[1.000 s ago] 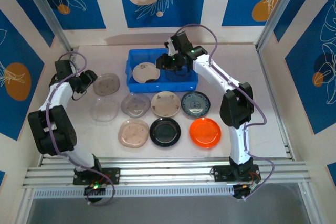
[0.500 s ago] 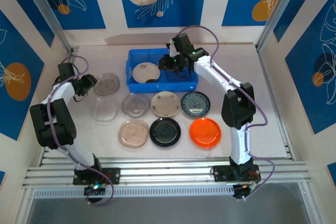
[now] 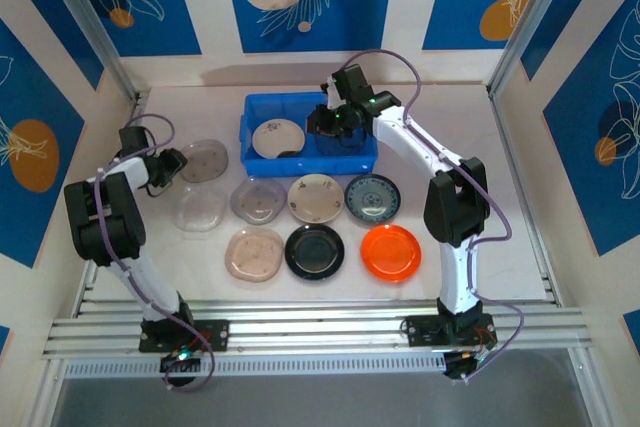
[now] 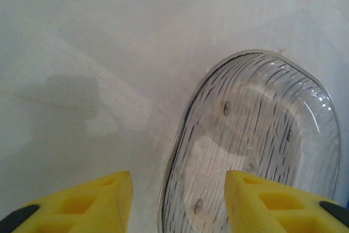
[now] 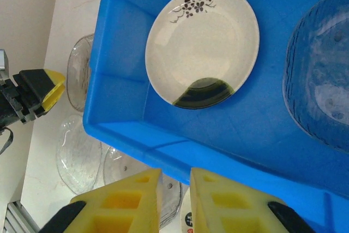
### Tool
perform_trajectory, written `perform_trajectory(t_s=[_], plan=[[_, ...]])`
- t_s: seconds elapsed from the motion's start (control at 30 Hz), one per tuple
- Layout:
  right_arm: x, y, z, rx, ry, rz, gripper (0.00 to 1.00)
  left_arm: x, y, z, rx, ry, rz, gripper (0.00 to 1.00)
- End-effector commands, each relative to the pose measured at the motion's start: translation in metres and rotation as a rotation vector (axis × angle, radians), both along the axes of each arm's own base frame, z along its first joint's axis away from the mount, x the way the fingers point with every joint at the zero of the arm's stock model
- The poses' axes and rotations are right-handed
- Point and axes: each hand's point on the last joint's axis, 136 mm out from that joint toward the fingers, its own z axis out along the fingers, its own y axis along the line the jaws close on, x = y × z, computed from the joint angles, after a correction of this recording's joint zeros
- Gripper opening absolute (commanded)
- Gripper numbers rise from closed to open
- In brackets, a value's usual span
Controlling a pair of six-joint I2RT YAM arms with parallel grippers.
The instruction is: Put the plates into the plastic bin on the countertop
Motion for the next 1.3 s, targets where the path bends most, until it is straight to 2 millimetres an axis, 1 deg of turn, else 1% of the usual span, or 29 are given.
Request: perform_trajectory(t_s=[0.0,0.2,0.27,0.43,0.5,0.6,0.7,0.73,0.83,0.93,1.07,1.13,1.27], plan=[[-0.005,-0.005,0.018,0.022,-0.016,-0.011,0.22,0.008,0.001,-0.007,-0.030,-0.026,0.002,0.45],[-0.004,-0.007,0.012,0.021,0.001,-0.019,0.22,0.011,-0.003,-0.022,-0.053,-0.012,-0.001,0.38],[-0.004,-0.009,0.010,0.021,0.008,-0.025,0.22,0.012,-0.004,-0.024,-0.057,-0.007,-0.003,0.33],[-0.003,-0.012,0.006,0.024,0.019,-0.034,0.22,0.012,-0.004,-0.029,-0.064,0.002,0.000,0.26],[-0.004,-0.012,0.007,0.020,0.020,-0.034,0.22,0.012,-0.004,-0.033,-0.068,0.007,0.007,0.21],[-0.004,-0.015,0.010,0.017,0.011,-0.036,0.22,0.015,-0.004,-0.032,-0.074,0.003,0.006,0.15],[-0.005,-0.015,0.014,0.019,0.005,-0.038,0.22,0.018,-0.004,-0.027,-0.082,-0.010,0.007,0.00],[-0.006,-0.016,0.015,0.020,0.005,-0.037,0.21,0.019,-0.005,-0.024,-0.085,-0.016,0.008,0.00],[-0.007,-0.015,0.019,0.029,0.001,-0.030,0.21,0.025,-0.007,-0.007,-0.104,-0.063,0.010,0.00],[-0.008,-0.015,0.024,0.031,-0.008,-0.024,0.21,0.028,-0.010,0.019,-0.105,-0.121,0.011,0.00],[-0.011,-0.019,0.034,0.028,-0.027,-0.023,0.21,0.026,-0.018,0.064,-0.072,-0.173,-0.011,0.00],[-0.013,-0.022,0.040,0.031,-0.039,-0.025,0.21,0.024,-0.025,0.091,-0.035,-0.203,-0.030,0.00],[-0.015,-0.032,0.052,0.029,-0.069,-0.044,0.21,0.012,-0.037,0.148,0.075,-0.256,-0.047,0.00]])
